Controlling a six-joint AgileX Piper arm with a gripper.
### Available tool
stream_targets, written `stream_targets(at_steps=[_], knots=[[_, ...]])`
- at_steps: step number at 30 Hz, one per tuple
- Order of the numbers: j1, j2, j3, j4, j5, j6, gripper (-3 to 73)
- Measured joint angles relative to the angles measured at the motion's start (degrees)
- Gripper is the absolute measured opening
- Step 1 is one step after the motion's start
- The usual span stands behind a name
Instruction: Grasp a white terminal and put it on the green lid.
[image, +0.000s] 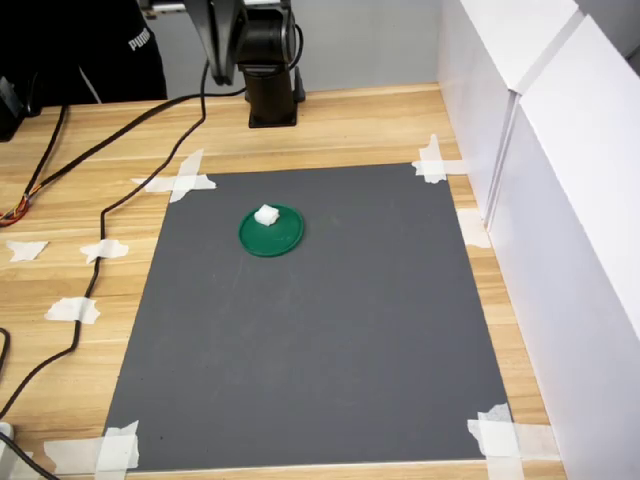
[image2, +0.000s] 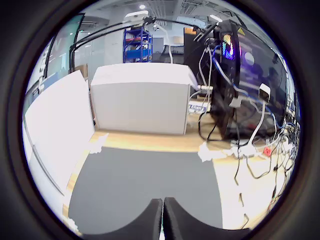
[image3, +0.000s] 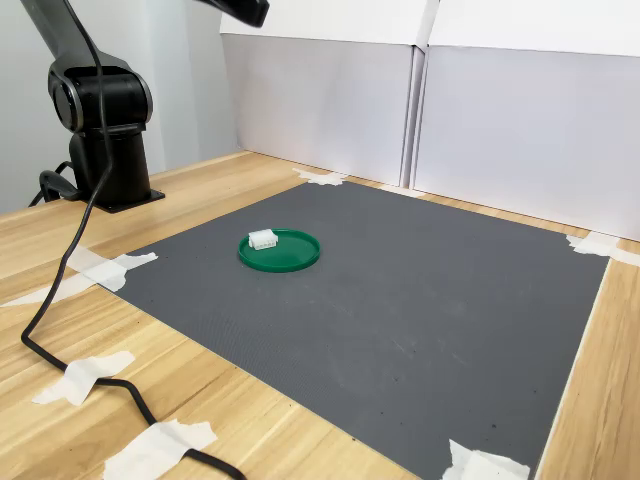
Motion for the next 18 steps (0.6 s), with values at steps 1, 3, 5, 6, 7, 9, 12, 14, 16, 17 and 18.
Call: stream_targets(at_steps=[1,3,5,6,7,9,12,14,16,17,18], knots=[[0.83,-1.03,1.32,-1.0,0.0,2.36,-1.6],[1.53,-3.65,3.93,-1.74,-0.21,6.92,-1.6],[1.54,-6.82,6.2,-1.85,-0.58,9.97,-1.6],[1.54,-8.84,7.41,-1.91,-0.72,11.01,-1.6],[1.54,-11.01,8.59,-1.91,-0.84,11.65,-1.6],[1.54,-15.06,10.98,-1.96,-0.99,11.94,-1.6],[1.54,-20.75,14.35,-2.22,-1.04,11.52,-1.6],[1.54,-23.19,16.68,-2.33,-1.11,10.25,-1.6],[1.54,-24.8,18.79,-2.33,-1.17,8.69,-1.6],[1.54,-25.34,19.54,-2.33,-1.17,8.04,-1.6],[1.54,-25.94,20.43,-2.33,-1.17,7.2,-1.6]])
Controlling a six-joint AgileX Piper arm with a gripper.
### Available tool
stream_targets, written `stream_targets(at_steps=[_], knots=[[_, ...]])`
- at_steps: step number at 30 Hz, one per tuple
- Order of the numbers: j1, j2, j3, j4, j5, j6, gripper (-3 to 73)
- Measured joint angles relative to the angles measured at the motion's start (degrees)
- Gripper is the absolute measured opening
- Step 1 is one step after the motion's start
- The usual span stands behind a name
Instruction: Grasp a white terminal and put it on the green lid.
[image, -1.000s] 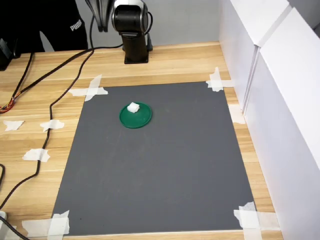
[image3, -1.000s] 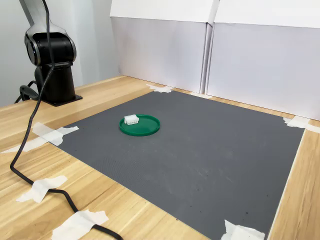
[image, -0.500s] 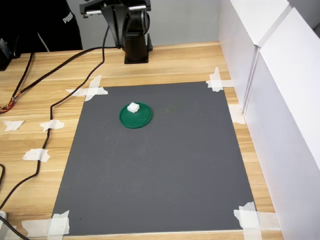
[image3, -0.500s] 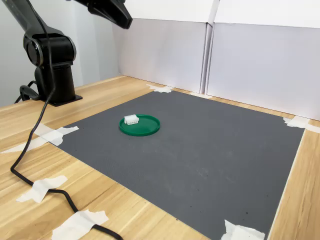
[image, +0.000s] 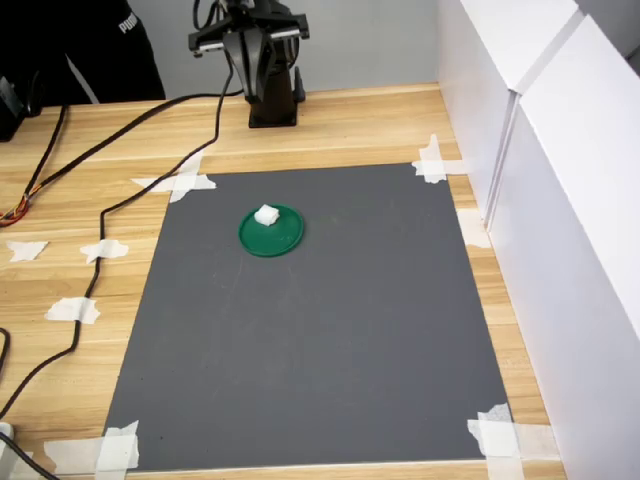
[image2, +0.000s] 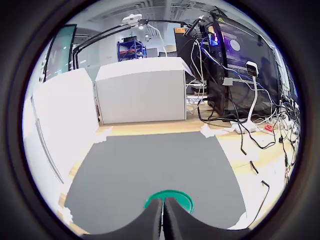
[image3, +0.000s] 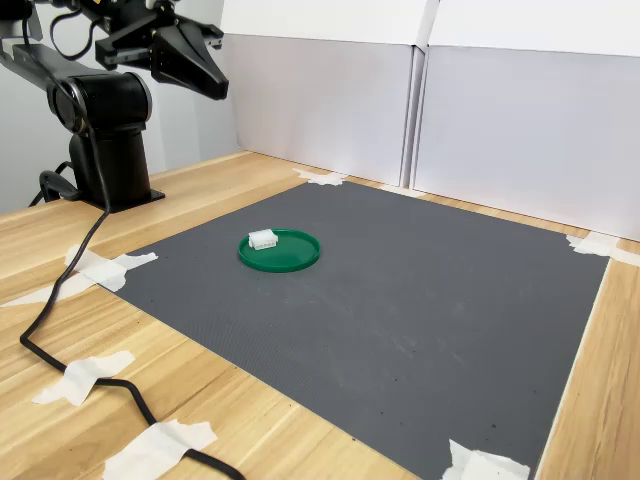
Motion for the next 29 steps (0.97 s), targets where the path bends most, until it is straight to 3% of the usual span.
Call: stream_targets(at_steps=[11,29], knots=[[0.0,-5.8,4.59,0.0,-4.06,-3.51,-1.6],[0.0,-6.03,5.24,0.0,-4.5,-4.7,-1.6]])
